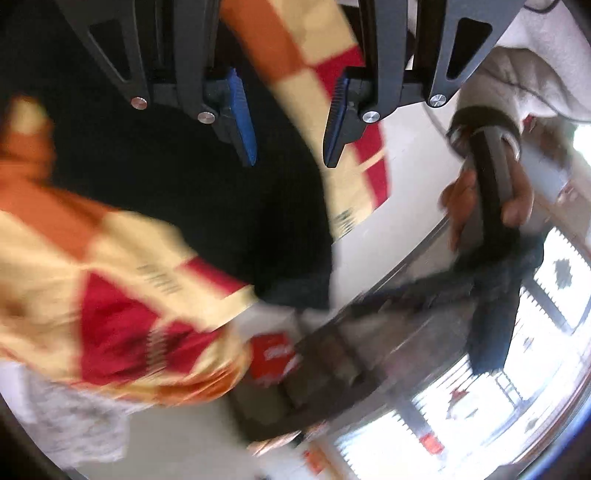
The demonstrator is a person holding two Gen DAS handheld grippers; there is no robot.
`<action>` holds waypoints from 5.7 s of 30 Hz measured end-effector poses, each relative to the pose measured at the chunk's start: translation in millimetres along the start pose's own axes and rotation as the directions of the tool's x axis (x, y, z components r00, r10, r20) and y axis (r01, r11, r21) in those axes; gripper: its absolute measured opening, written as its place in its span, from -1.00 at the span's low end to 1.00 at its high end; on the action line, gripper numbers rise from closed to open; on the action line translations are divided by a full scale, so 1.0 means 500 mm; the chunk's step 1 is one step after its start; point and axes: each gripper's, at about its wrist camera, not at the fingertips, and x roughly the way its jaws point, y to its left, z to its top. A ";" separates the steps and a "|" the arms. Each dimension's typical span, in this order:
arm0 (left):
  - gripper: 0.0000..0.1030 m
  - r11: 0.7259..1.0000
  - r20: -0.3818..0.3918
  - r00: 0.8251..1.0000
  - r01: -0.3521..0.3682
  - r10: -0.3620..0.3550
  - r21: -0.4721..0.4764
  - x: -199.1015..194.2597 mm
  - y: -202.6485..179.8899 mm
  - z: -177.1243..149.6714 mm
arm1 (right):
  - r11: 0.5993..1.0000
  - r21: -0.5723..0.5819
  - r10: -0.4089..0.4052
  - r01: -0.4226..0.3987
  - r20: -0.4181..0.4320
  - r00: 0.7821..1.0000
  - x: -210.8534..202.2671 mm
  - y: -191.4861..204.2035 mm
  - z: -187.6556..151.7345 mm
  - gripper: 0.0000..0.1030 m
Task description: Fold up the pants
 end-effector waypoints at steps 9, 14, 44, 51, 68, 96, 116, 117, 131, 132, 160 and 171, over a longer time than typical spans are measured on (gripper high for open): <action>0.13 0.996 -0.046 0.999 -0.010 0.015 0.091 0.075 -0.085 -0.018 | 0.818 0.386 -0.457 0.428 -0.019 0.890 -0.137 -0.302 -0.009 -0.06; 0.13 0.989 -0.090 0.993 -0.059 0.072 0.133 0.133 -0.106 -0.042 | 0.821 0.410 -0.418 0.396 -0.039 0.908 -0.101 -0.329 0.008 -0.06; 0.13 0.998 -0.146 0.987 -0.059 0.061 0.020 0.137 -0.059 -0.065 | 0.665 0.592 -0.601 0.456 0.061 0.797 -0.481 -0.299 -0.361 -0.91; 0.13 0.997 -0.092 0.993 -0.080 0.078 -0.020 0.096 -0.036 -0.051 | 0.672 0.622 -0.597 0.401 0.136 0.791 -0.508 -0.292 -0.380 -0.36; 0.17 0.982 -0.069 0.991 -0.125 0.116 -0.140 0.116 0.036 -0.016 | 0.961 0.273 -0.070 0.052 0.057 0.996 0.026 -0.218 -0.004 -0.64; 0.24 0.989 -0.157 0.987 -0.055 0.032 -0.140 0.140 0.042 -0.100 | 0.997 -0.033 -0.061 0.063 0.043 0.997 0.110 -0.025 0.140 -0.78; 0.24 0.988 -0.144 0.990 -0.018 -0.004 -0.150 0.133 0.065 -0.100 | 0.992 -0.126 0.020 -0.031 -0.087 0.996 0.393 0.052 0.272 -0.78; 0.24 0.989 -0.139 0.990 -0.027 0.007 -0.143 0.127 0.062 -0.097 | 0.994 -0.096 0.054 -0.060 -0.064 0.997 0.360 0.040 0.270 -0.78; 0.24 1.000 -0.063 0.998 -0.018 0.019 0.017 0.085 -0.074 -0.108 | 0.975 0.100 -0.196 0.196 -0.012 0.981 0.017 -0.113 -0.009 -0.38; 0.24 0.999 -0.061 0.998 -0.022 0.024 0.032 0.088 -0.087 -0.112 | 0.974 0.128 -0.192 0.190 0.004 0.981 0.011 -0.127 -0.028 -0.39; 0.24 0.930 -0.170 0.985 0.077 -0.016 0.360 0.157 -0.424 -0.219 | 0.898 0.235 -0.393 0.373 0.043 0.919 -0.232 -0.202 -0.297 -0.31; 0.24 0.840 -0.305 0.934 0.312 -0.186 0.444 0.158 -0.587 -0.215 | 0.759 0.510 -0.506 0.405 0.072 0.859 -0.412 -0.299 -0.427 -0.06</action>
